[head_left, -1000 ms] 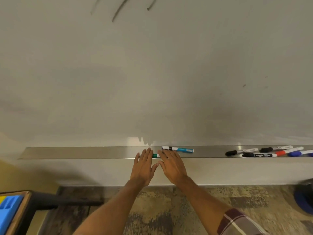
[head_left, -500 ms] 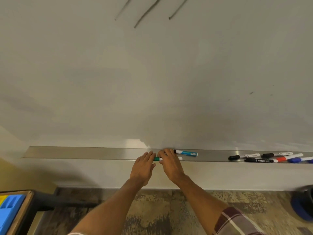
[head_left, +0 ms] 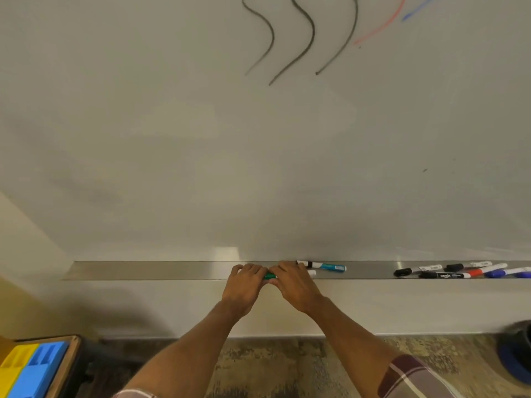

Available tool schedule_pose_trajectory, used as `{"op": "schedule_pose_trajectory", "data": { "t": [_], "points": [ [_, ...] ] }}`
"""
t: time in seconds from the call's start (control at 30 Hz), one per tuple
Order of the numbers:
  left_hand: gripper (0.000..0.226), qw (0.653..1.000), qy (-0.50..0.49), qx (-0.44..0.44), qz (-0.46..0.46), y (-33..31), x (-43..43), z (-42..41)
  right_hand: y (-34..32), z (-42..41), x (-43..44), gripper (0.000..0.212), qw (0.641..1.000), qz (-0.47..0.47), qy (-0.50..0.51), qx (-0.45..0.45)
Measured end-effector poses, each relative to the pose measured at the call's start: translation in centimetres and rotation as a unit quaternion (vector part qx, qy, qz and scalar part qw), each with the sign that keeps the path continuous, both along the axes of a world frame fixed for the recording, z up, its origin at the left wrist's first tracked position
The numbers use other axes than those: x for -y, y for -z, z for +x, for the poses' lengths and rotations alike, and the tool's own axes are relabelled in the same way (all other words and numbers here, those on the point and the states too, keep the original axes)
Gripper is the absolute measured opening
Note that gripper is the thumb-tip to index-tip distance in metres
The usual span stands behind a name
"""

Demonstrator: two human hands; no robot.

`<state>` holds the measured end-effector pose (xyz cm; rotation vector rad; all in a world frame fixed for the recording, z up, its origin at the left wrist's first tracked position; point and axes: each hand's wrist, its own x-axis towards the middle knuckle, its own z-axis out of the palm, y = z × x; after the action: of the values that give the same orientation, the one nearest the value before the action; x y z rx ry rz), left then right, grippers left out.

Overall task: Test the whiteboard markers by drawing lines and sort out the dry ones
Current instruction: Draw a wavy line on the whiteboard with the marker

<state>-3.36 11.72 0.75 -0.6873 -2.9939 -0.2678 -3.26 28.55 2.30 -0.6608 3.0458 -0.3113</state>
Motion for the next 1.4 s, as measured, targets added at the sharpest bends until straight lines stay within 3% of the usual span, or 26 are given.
{"op": "schedule_pose_trajectory", "data": {
  "t": [0.13, 0.2, 0.3, 0.53, 0.67, 0.77, 1.0, 1.13, 1.23, 1.4],
  "points": [
    [0.018, 0.997, 0.032, -0.062, -0.037, -2.3, 1.8, 0.4, -1.6, 0.6, 1.5, 0.027, 0.999, -0.046, -0.016, -0.022],
    [0.032, 0.993, 0.046, -0.073, -0.083, -2.9, 2.6, 0.4, -2.4, 0.9, 2.3, 0.027, 0.998, -0.062, -0.023, -0.008],
    [0.035, 0.984, 0.06, -0.124, -0.115, -3.9, 4.0, 0.5, -3.5, 1.5, 3.5, 0.028, 0.996, -0.077, -0.033, -0.016],
    [0.042, 0.973, 0.07, -0.188, -0.116, -5.8, 7.2, 1.6, -5.8, 2.6, 6.3, 0.036, 0.994, -0.089, -0.043, -0.05],
    [0.043, 0.971, 0.079, -0.198, -0.109, -6.2, 8.5, 2.2, -5.7, 3.0, 7.4, 0.054, 0.994, -0.082, -0.026, -0.07],
    [0.041, 0.971, 0.08, -0.195, -0.11, -6.0, 9.2, 2.3, -5.3, 3.2, 7.4, 0.05, 0.991, -0.08, -0.005, -0.106],
    [0.028, 0.969, 0.058, -0.228, -0.08, -6.0, 10.0, 2.1, -6.8, 3.9, 7.8, 0.056, 0.992, -0.118, 0.023, -0.026],
    [0.038, 0.971, 0.003, -0.238, -0.036, -7.0, 10.4, 1.3, -8.2, 3.6, 7.7, 0.025, 0.993, -0.111, 0.041, -0.013],
    [0.046, 0.964, -0.008, -0.264, -0.019, -8.0, 11.0, 0.7, -9.7, 2.7, 7.7, 0.017, 0.992, -0.104, 0.043, -0.053],
    [0.049, 0.937, -0.011, -0.35, -0.001, -12.7, 11.5, -1.2, -14.3, 0.7, 8.0, 0.026, 0.97, -0.162, -0.005, -0.182]
  ]
}}
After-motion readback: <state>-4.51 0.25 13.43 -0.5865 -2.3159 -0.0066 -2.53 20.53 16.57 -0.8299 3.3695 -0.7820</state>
